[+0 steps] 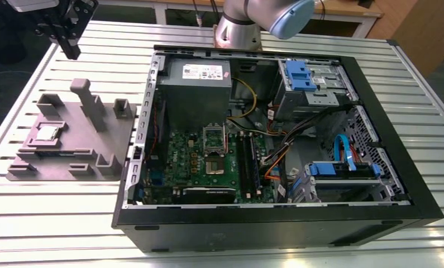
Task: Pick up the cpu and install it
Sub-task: 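Reach for the cpu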
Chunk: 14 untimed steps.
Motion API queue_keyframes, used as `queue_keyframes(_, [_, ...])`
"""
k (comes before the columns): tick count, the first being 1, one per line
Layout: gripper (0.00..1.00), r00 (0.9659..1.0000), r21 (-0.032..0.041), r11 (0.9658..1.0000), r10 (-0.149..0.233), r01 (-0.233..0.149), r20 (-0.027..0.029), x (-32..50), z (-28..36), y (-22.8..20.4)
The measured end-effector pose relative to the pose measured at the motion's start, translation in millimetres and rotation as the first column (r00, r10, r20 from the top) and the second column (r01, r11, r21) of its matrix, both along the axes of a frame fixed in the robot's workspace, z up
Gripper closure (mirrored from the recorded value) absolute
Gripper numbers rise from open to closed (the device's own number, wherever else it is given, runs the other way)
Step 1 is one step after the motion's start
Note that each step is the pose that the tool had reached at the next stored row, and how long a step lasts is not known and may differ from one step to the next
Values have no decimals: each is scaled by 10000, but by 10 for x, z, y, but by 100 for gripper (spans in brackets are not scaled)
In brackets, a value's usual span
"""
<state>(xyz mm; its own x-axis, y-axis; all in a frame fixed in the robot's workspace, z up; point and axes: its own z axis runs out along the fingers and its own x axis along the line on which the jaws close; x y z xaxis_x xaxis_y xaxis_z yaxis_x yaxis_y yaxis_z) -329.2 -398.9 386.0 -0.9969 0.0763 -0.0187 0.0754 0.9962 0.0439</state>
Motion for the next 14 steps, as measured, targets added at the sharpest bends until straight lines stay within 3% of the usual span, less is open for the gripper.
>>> queue_keyframes(14, [90, 10000, 0, 10000, 0, 0, -20, -99, -6, 0])
